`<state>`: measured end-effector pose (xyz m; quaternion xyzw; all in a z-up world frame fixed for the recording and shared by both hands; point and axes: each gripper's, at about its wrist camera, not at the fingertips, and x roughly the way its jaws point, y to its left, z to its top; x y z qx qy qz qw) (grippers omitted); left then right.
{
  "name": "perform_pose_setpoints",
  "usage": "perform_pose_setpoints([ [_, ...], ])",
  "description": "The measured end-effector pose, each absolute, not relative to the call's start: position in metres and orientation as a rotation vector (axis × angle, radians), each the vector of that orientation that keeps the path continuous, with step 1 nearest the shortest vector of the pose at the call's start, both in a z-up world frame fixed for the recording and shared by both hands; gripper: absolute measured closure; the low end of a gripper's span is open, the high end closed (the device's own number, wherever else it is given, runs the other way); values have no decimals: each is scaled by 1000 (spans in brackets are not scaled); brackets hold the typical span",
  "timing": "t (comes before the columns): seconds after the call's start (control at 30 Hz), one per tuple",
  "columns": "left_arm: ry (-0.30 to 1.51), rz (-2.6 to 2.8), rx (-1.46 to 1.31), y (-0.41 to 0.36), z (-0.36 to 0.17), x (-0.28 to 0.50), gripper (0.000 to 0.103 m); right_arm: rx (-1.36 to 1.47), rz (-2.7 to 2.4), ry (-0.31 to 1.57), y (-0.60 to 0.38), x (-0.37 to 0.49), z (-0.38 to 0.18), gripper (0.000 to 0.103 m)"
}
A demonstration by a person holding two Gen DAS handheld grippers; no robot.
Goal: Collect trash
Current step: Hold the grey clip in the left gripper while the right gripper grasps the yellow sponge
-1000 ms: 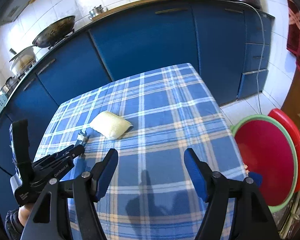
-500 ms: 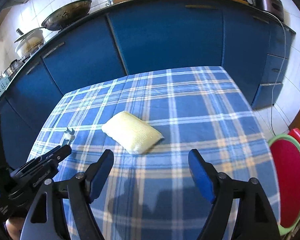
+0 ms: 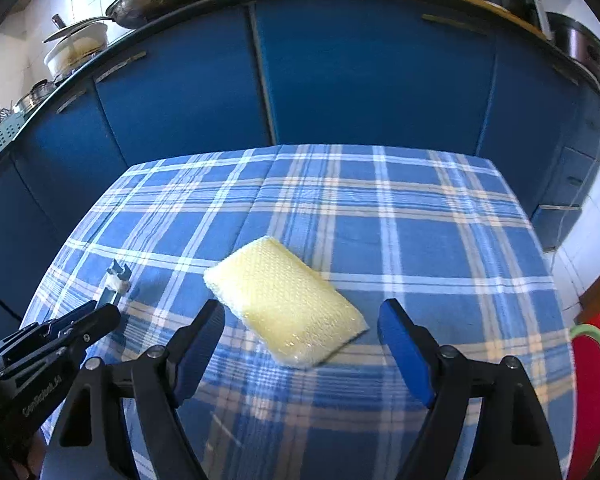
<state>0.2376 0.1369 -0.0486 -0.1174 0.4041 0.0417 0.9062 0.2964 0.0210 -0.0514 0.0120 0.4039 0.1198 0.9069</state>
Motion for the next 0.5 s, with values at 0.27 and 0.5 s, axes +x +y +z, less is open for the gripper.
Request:
perform_pose_setpoints([
  [0.27, 835, 80, -246, 137, -49, 238, 82, 10, 239, 870, 25, 298, -59, 47],
  [0.5, 833, 79, -243, 137, -49, 238, 82, 20, 251, 874, 23, 291, -58, 63],
])
